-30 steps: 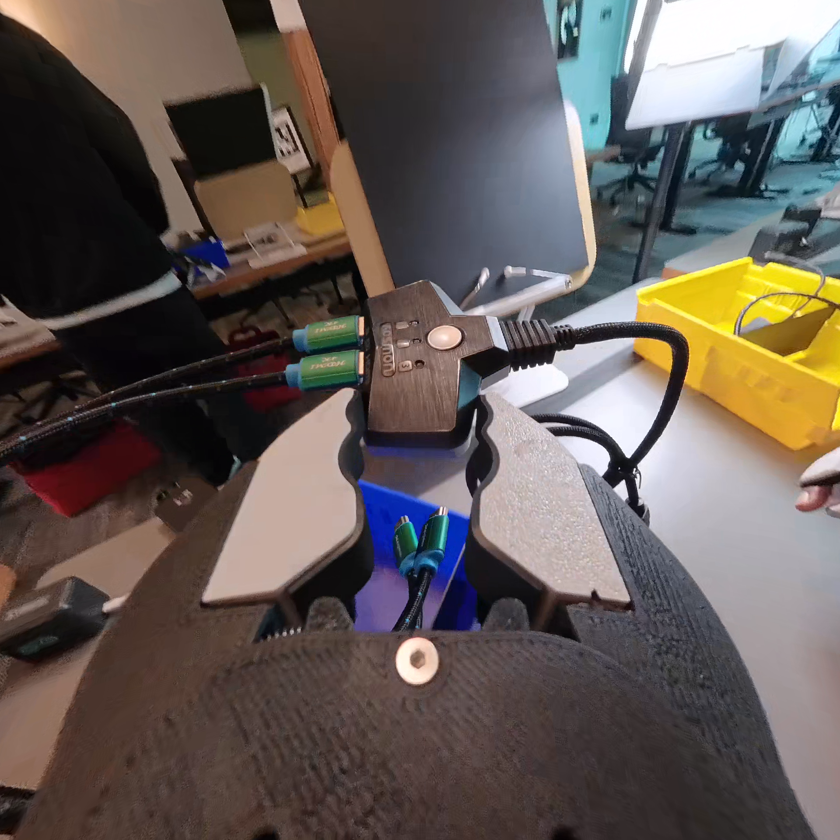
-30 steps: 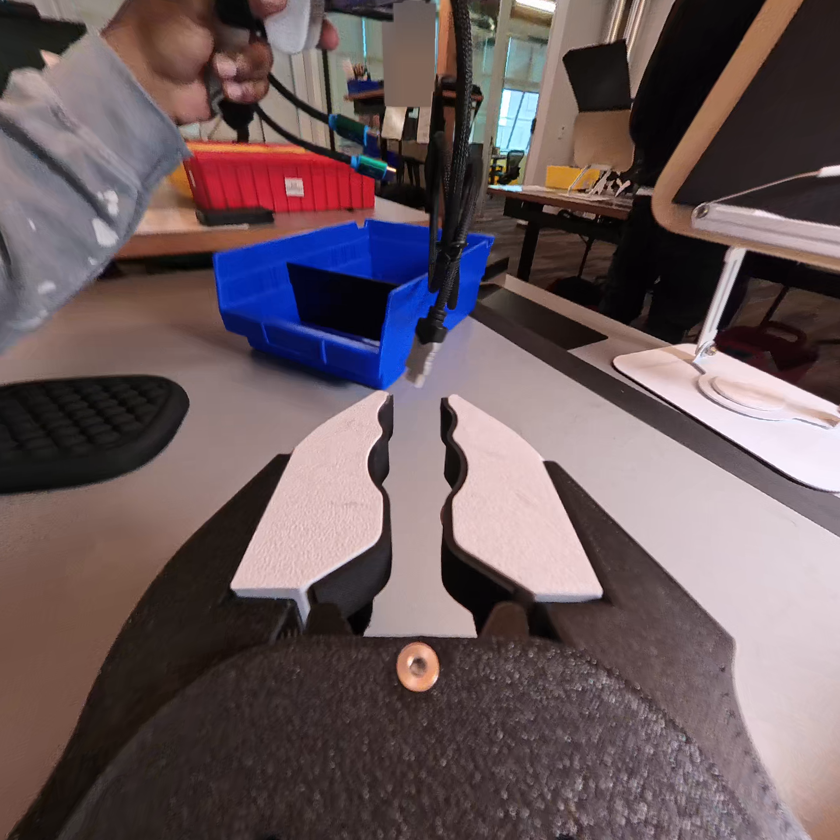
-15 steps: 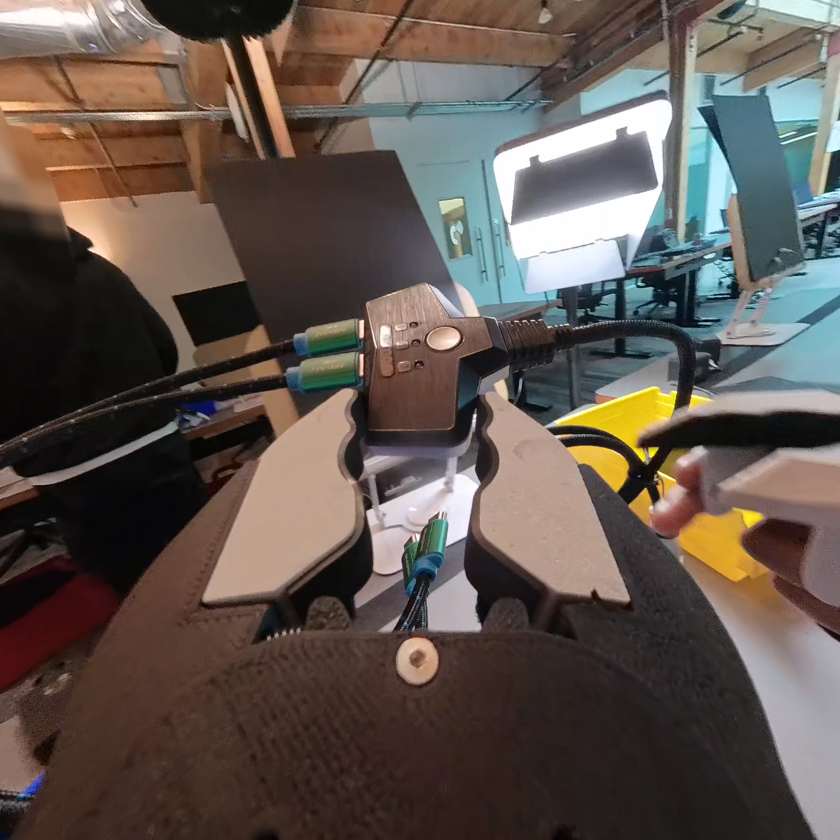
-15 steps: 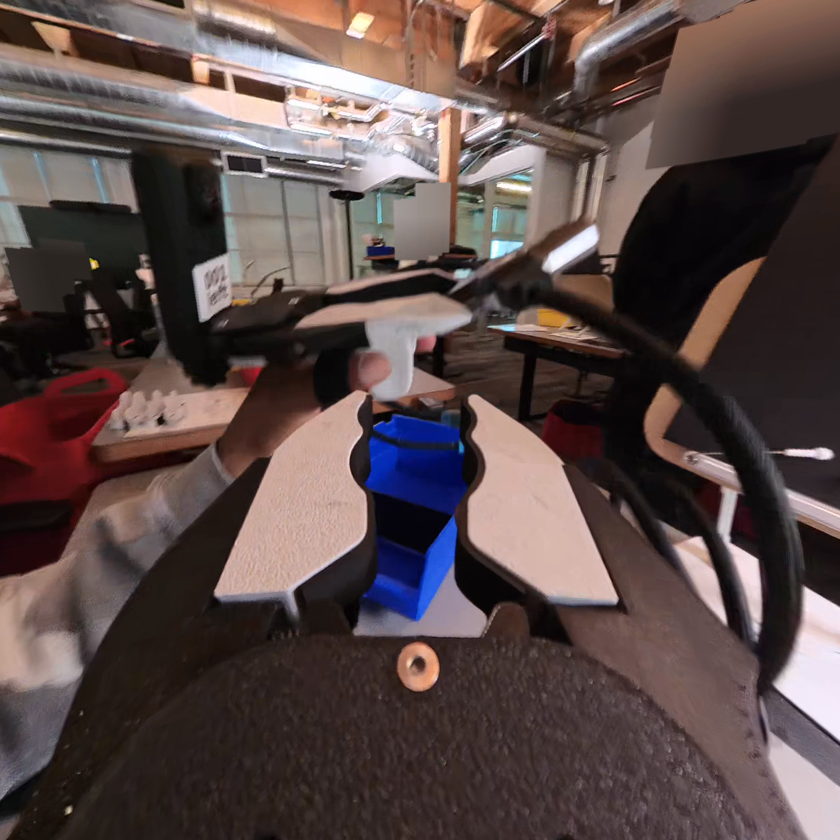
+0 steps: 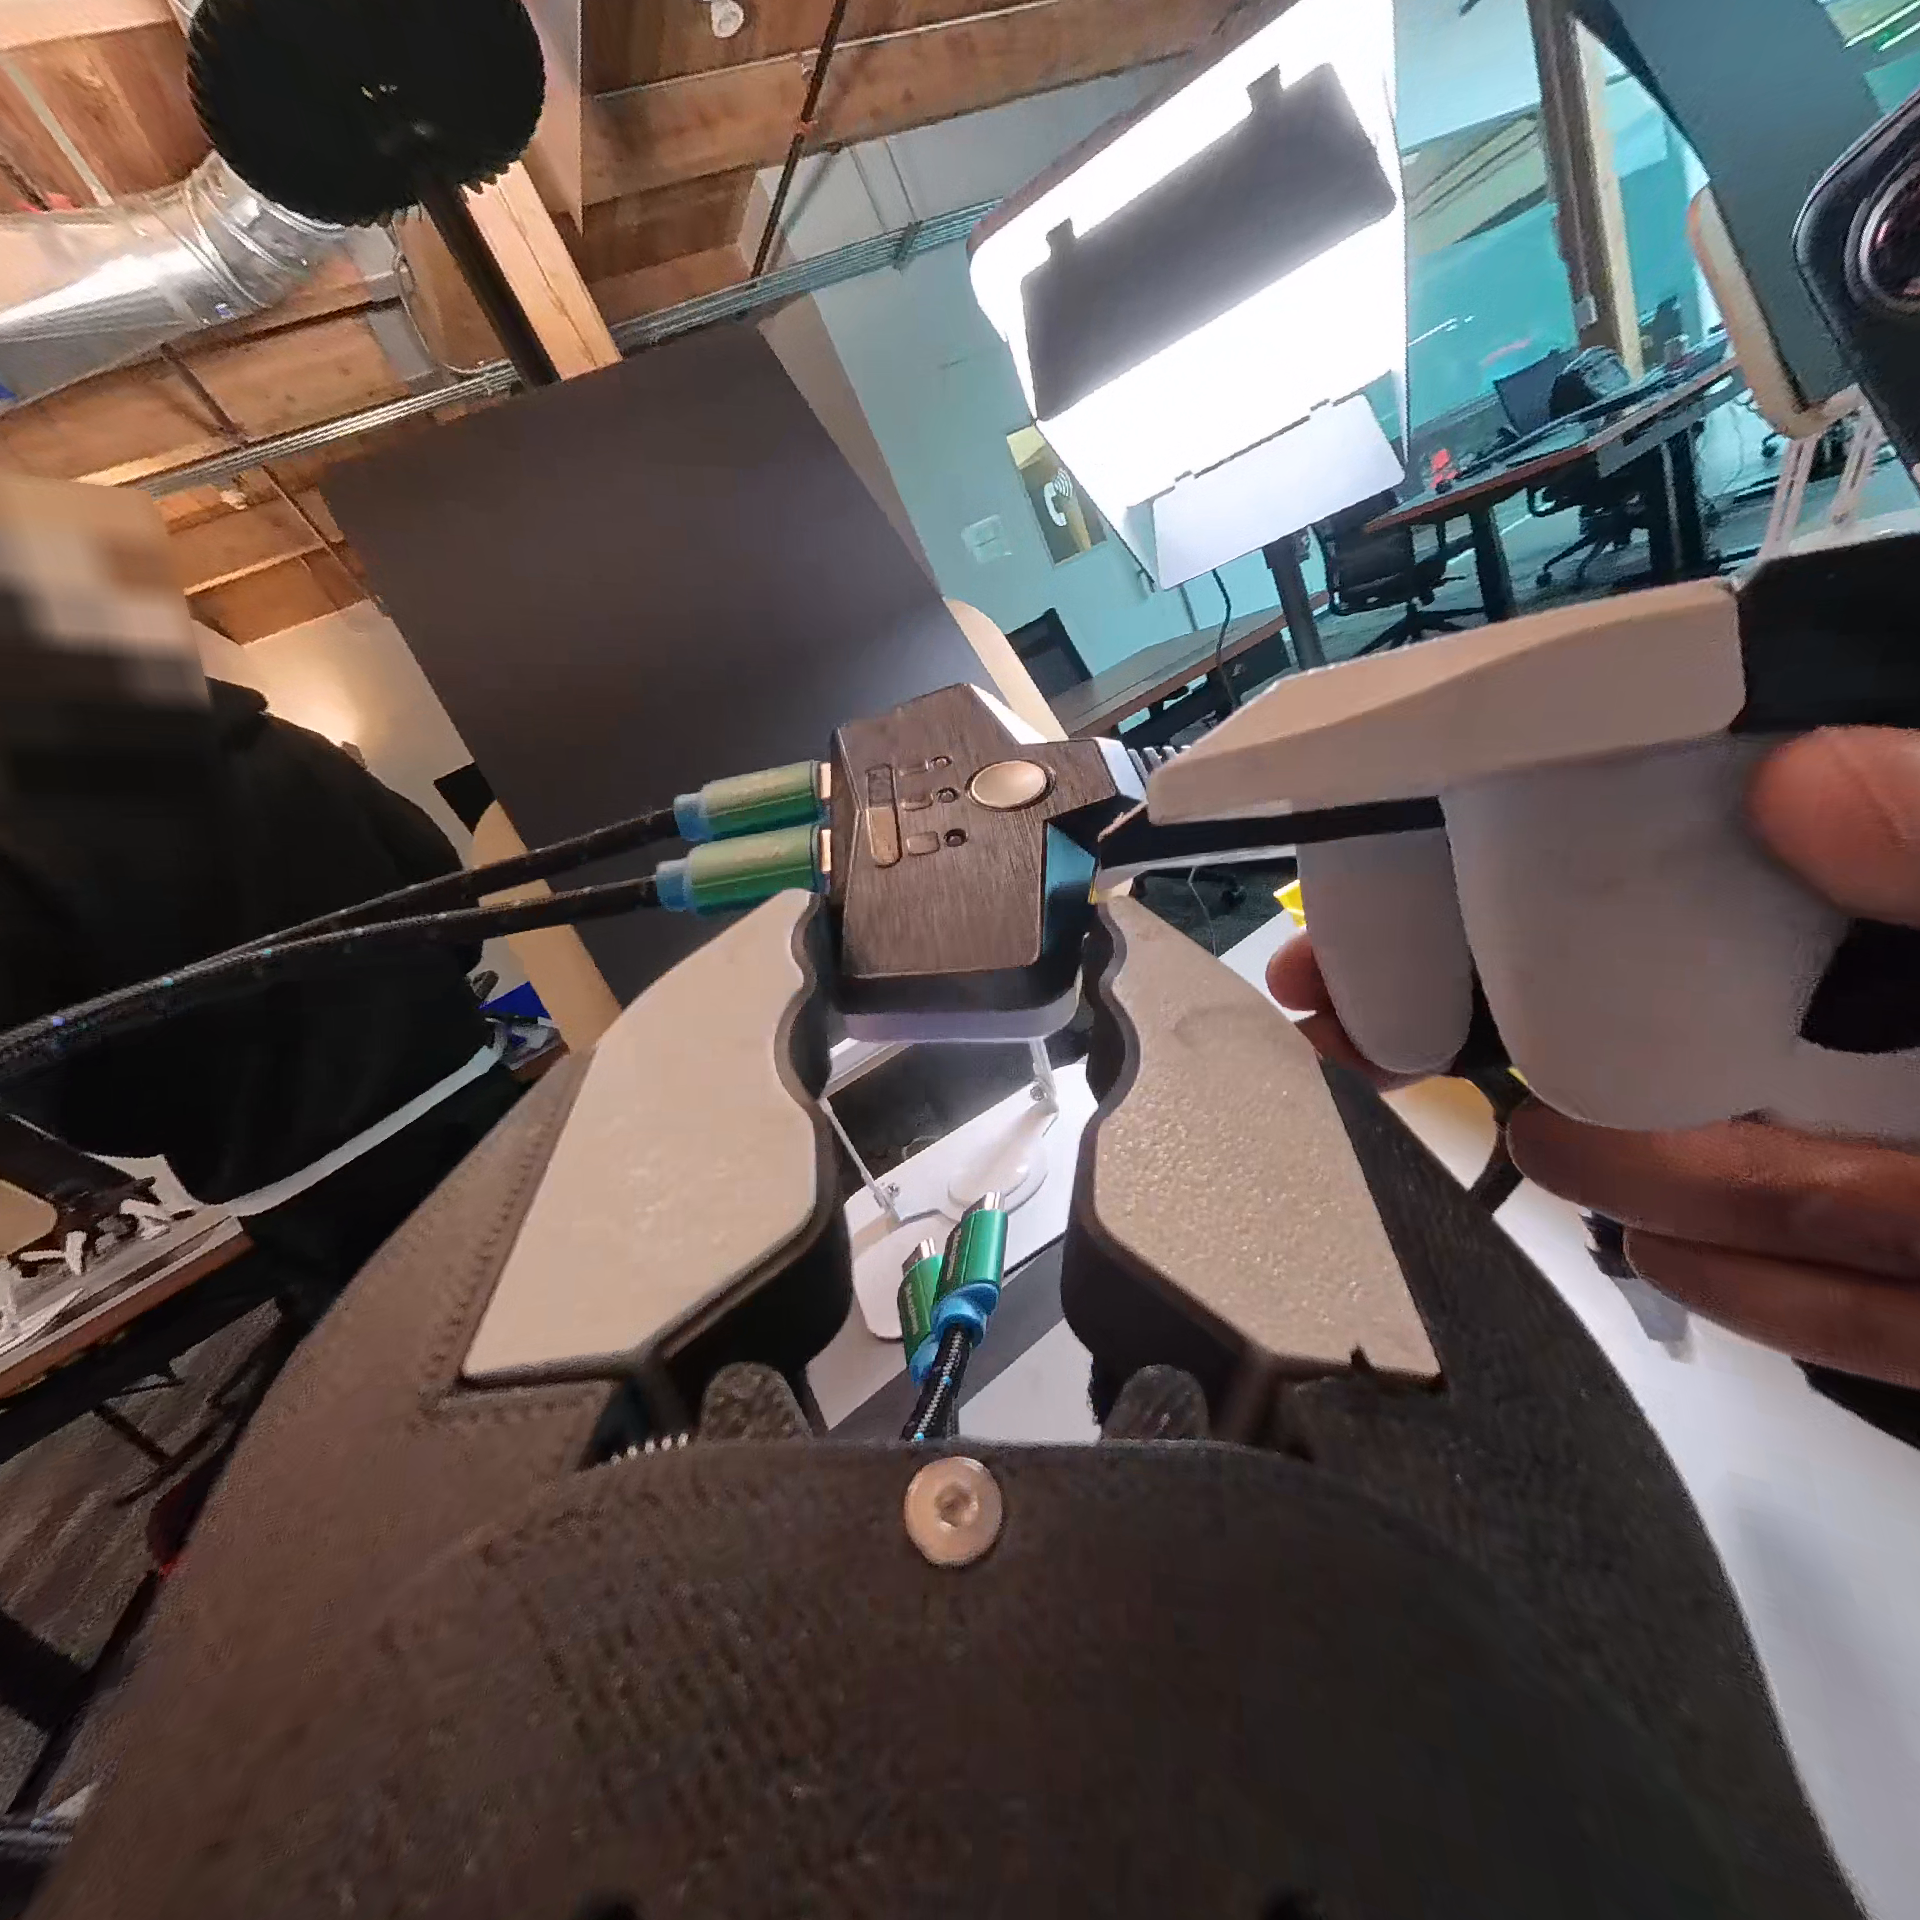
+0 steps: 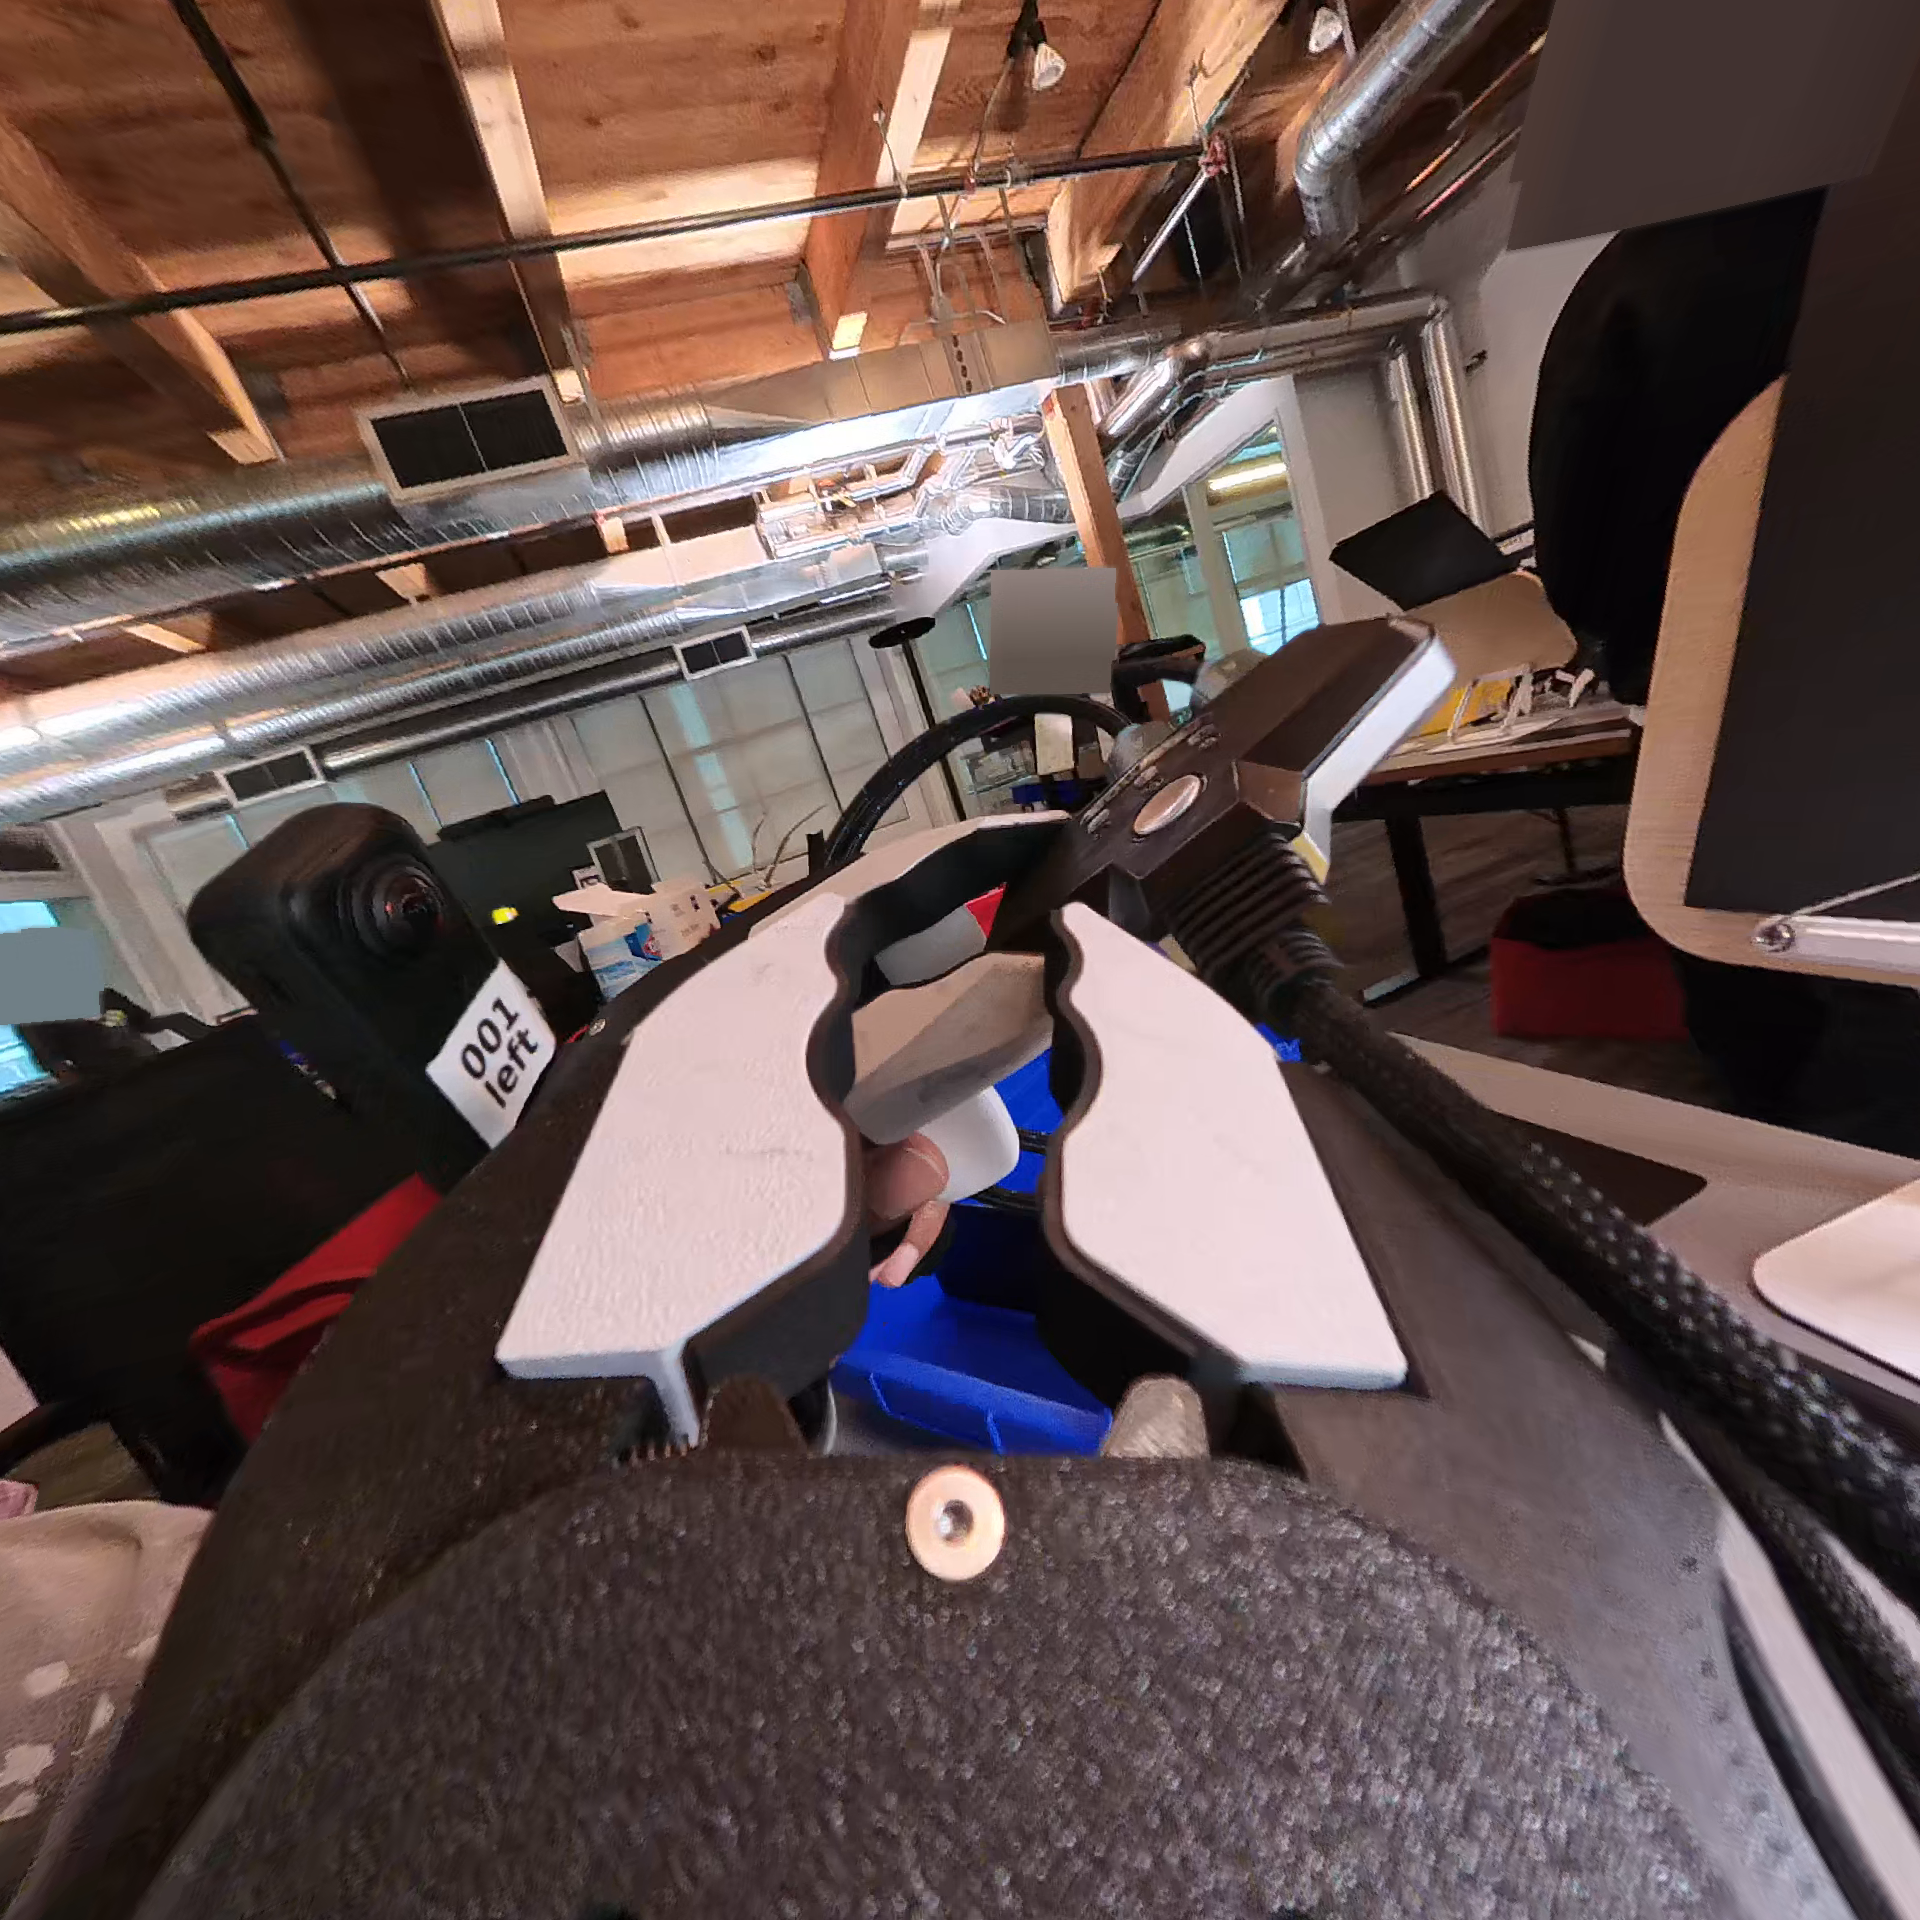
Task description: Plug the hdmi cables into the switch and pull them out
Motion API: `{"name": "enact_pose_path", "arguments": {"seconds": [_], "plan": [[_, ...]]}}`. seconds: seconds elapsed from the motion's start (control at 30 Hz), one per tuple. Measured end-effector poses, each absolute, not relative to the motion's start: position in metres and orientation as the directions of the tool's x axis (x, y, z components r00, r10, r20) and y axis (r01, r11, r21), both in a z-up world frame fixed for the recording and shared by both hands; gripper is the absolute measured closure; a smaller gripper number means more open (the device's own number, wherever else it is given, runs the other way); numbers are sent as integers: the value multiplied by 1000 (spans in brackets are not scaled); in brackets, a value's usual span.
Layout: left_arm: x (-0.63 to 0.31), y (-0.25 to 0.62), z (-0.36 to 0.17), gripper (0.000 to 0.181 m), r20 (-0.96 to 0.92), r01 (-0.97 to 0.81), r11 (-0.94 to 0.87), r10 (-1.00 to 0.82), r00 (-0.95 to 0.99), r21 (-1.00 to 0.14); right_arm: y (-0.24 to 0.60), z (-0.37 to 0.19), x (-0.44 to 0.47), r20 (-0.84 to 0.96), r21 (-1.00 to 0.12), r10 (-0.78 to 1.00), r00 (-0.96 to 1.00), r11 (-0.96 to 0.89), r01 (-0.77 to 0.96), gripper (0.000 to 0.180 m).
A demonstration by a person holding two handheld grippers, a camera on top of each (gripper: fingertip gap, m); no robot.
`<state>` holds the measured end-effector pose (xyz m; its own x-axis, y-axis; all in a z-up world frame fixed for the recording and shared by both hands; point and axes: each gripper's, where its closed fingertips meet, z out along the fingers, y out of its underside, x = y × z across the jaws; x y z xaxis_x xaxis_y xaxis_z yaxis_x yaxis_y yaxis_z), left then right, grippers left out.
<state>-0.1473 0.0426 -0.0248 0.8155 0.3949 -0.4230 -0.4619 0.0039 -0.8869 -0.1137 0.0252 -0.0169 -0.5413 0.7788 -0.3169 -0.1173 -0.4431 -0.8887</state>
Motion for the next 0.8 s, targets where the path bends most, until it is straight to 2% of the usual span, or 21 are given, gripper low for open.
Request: {"name": "enact_pose_path", "arguments": {"seconds": [0.2,0.3,0.43,0.5,0.57,0.7,0.8], "plan": [[-170,29,-21,133,-346,-396,24,438,830,-918,32,-36,-123,-280,-918,851,-445,-373,-136,146],[-173,20,-12,133,-306,-375,74,444,842,-924,39,-45,-132,-301,-918,863,-407,-378,-121,135],[-142,38,-18,133,-316,-375,107,358,879,-921,44,-20,-119,-268,-894,856,-441,-392,-217,128],[-128,46,-18,133,-309,-390,151,385,869,-908,58,-16,-113,-228,-906,894,-386,-340,-252,142],[-120,47,-16,134,-283,-365,195,351,893,-910,63,-11,-106,-232,-902,867,-441,-361,-235,156],[-116,53,-23,134,-168,-217,211,227,959,-953,73,-11,-107,-183,-928,899,-399,-292,-231,157],[-112,57,-28,134,-148,-181,223,158,976,-958,76,-10,-105,-127,-938,917,-378,-236,-256,154]]}}
